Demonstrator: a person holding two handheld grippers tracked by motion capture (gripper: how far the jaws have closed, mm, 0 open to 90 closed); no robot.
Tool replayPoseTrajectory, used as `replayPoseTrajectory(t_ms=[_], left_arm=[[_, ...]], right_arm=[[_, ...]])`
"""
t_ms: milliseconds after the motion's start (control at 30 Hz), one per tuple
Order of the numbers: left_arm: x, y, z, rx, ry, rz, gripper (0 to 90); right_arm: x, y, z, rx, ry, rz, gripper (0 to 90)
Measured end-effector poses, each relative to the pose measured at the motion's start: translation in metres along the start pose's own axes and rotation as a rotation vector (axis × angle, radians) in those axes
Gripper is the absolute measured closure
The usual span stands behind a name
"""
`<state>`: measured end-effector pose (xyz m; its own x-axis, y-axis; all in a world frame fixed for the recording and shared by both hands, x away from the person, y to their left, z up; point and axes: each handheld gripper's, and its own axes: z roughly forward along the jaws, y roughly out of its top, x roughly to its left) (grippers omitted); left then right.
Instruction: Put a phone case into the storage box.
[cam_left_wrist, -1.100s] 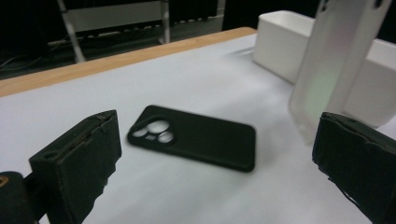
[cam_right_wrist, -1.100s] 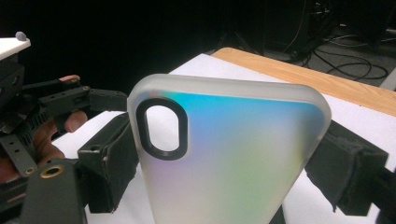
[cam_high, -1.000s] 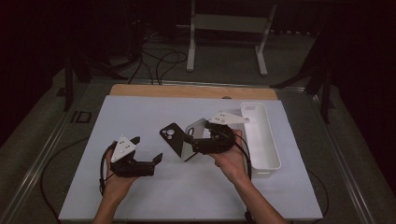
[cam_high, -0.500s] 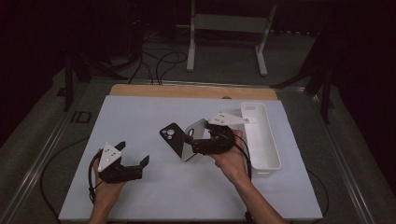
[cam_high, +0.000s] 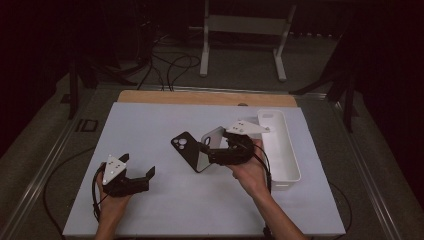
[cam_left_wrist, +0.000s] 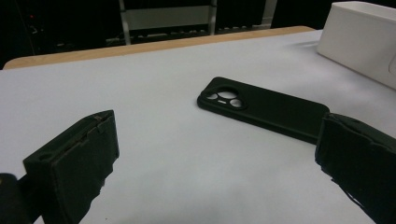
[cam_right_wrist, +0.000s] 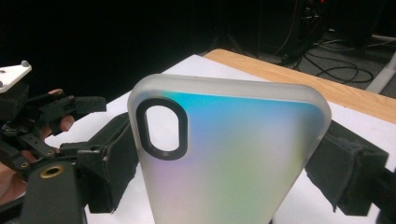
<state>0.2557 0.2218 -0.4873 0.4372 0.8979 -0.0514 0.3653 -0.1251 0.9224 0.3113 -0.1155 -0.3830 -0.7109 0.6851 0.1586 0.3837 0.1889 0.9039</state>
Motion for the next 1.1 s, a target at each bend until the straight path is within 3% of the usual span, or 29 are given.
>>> replayPoseTrajectory(t_ms=[1100], left_arm=[[-0.001, 0.000, -0.002, -0.012, 0.019, 0.000, 0.2]], right_arm=[[-0.024, 0.030, -0.020, -0.013, -0.095, -0.033, 16.8]])
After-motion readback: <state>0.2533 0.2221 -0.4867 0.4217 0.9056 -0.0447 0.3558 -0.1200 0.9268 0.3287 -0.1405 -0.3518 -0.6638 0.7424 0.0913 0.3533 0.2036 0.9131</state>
